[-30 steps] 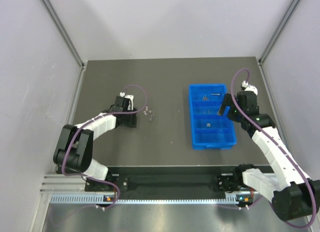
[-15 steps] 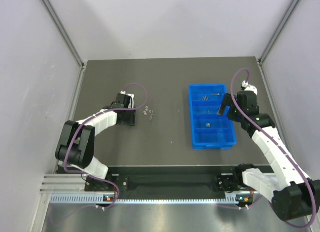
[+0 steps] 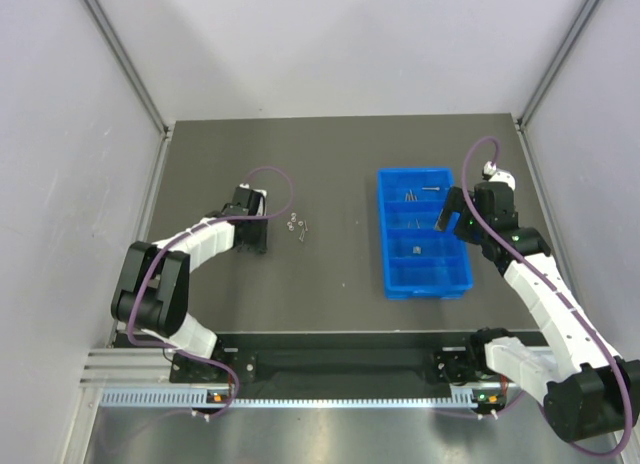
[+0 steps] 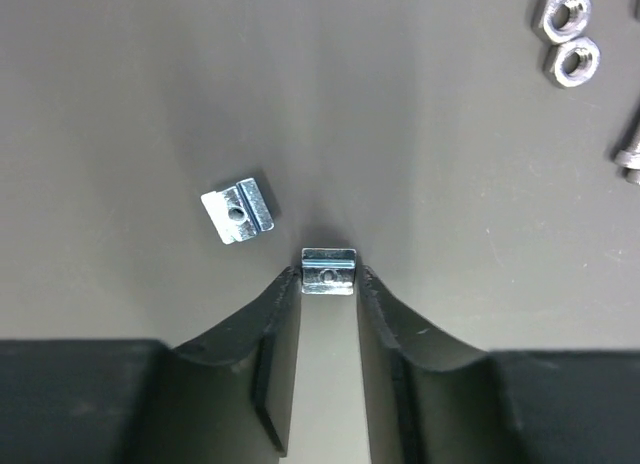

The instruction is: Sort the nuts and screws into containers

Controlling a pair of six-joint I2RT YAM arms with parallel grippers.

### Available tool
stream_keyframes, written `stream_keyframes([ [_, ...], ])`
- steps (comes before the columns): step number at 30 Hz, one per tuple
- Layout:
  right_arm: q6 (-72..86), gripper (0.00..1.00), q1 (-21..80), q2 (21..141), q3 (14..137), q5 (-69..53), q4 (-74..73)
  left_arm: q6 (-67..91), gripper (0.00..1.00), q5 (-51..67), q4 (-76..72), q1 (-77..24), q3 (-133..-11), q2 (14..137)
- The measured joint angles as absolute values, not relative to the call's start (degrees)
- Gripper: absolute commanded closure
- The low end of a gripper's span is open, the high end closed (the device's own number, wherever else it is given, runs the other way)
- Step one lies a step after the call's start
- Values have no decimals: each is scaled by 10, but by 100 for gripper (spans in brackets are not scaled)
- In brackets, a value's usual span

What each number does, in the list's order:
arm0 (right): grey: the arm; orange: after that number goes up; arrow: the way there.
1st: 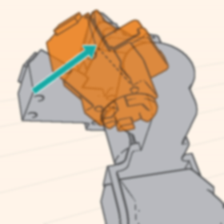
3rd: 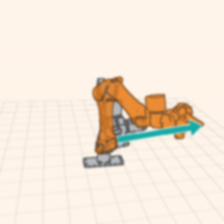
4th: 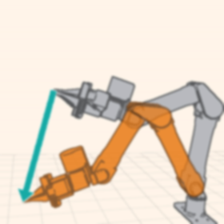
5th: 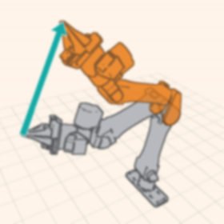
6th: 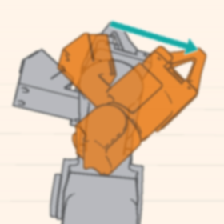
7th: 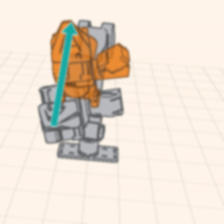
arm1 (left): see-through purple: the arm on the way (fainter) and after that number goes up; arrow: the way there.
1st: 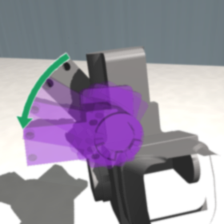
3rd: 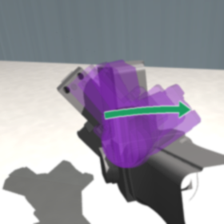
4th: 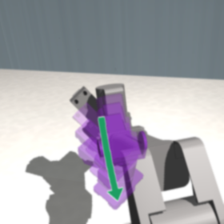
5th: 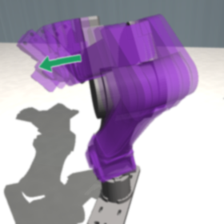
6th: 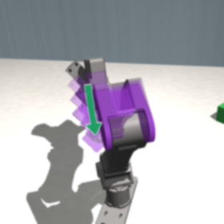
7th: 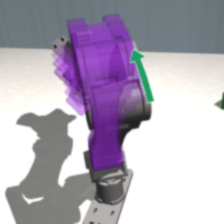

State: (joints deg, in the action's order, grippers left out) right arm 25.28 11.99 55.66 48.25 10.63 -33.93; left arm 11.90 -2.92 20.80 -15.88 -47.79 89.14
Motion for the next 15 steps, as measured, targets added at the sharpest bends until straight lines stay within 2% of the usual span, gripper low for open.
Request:
stream_keyframes([
  [1,253,0,120,557,482,106,-339,120,74,-32,208,-159,-478,892],
  [5,253,0,120,557,482,106,-339,124,81,-41,208,-161,-481,895],
  [11,253,0,120,557,482,104,-339,145,83,-51,206,-181,-481,895],
  [15,253,0,120,557,482,102,-339,177,83,-69,211,-255,-490,884],
])
